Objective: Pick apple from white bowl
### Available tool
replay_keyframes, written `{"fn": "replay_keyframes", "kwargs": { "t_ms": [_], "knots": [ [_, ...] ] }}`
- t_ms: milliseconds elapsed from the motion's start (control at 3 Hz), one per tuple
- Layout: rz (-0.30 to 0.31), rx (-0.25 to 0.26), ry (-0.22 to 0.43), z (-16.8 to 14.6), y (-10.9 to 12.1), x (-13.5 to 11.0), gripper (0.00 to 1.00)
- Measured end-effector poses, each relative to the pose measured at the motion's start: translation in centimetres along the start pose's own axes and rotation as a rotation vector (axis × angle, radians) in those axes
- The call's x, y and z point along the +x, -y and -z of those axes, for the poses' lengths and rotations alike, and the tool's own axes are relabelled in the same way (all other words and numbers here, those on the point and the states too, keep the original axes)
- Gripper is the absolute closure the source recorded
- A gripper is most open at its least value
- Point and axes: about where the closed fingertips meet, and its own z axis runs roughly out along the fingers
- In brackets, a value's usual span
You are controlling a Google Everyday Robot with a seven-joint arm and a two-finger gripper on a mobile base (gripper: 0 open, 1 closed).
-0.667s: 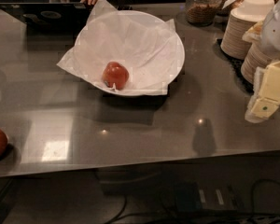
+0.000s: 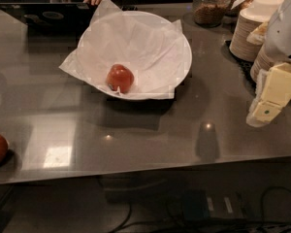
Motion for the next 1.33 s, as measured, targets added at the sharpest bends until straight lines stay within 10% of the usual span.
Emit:
{"fn": "replay_keyframes", "kwargs": {
  "t_ms": [1000,1333],
  "knots": [
    [0.199,0.036,0.304,0.5,5.4,-13.1,0.00],
    [0.199,0.036,0.304,0.5,5.4,-13.1,0.00]
  ]
}}
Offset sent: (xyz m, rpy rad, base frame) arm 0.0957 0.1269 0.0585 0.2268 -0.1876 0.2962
